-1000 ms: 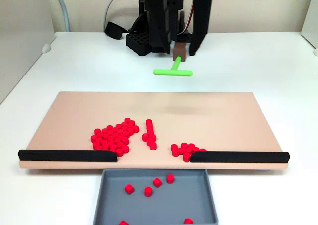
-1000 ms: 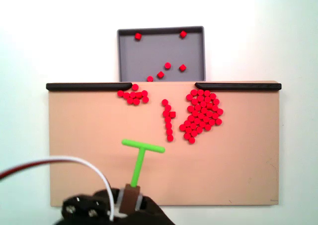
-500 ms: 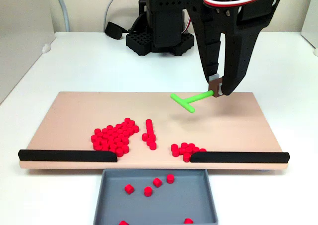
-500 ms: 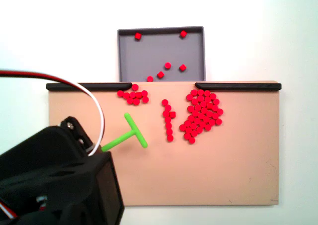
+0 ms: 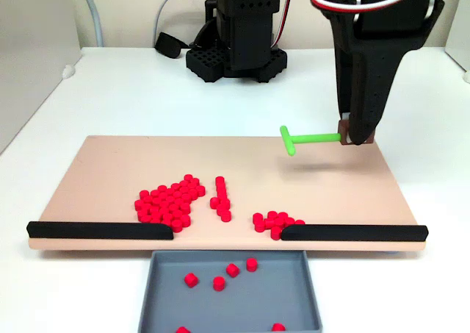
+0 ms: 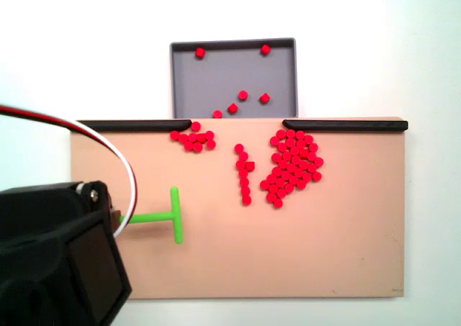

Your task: Gather the left side granules

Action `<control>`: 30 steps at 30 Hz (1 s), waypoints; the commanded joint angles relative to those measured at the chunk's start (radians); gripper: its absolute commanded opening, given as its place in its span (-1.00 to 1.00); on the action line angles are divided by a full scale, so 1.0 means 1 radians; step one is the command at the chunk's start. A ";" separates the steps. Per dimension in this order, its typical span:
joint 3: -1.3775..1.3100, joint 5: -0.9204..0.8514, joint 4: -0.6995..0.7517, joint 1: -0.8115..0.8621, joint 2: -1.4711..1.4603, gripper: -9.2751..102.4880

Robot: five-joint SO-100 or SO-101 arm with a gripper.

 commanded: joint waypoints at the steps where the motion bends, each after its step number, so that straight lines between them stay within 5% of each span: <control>1: -0.077 0.020 0.000 -0.017 -0.014 -0.84; 30: -0.445 -0.011 0.138 -0.051 -0.290 -0.84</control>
